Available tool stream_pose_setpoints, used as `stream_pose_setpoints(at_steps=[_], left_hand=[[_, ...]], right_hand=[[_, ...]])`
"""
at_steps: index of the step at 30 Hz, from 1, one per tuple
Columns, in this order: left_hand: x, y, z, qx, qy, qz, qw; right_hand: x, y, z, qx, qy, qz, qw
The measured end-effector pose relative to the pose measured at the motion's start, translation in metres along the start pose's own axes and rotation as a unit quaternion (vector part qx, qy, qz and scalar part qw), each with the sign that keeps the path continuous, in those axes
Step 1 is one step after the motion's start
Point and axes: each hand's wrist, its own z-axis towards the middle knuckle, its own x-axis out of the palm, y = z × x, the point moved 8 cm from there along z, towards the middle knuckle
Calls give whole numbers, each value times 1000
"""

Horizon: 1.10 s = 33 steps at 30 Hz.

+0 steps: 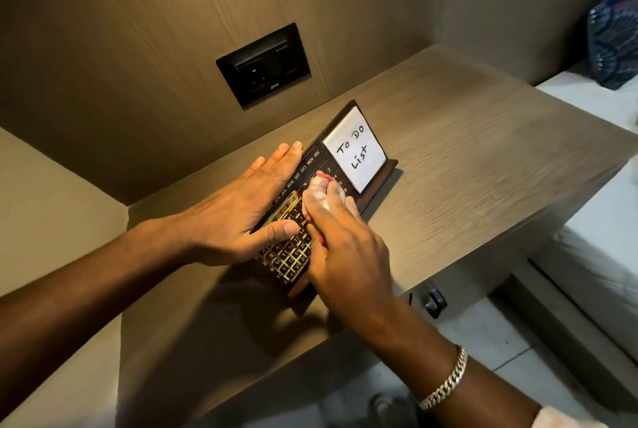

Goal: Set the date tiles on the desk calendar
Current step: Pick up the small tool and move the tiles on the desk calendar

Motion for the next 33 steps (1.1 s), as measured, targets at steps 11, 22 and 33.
stream_pose_setpoints(at_steps=[11, 22, 33], left_hand=[[-7, -1, 31, 3, 36, -30, 999], [-5, -2, 35, 20, 21, -26, 999], [-5, -7, 36, 30, 18, -14, 999]], right_hand=[[-17, -22, 10, 23, -22, 15, 999], [-29, -14, 21, -29, -31, -22, 999], [-41, -11, 24, -55, -16, -58, 997]])
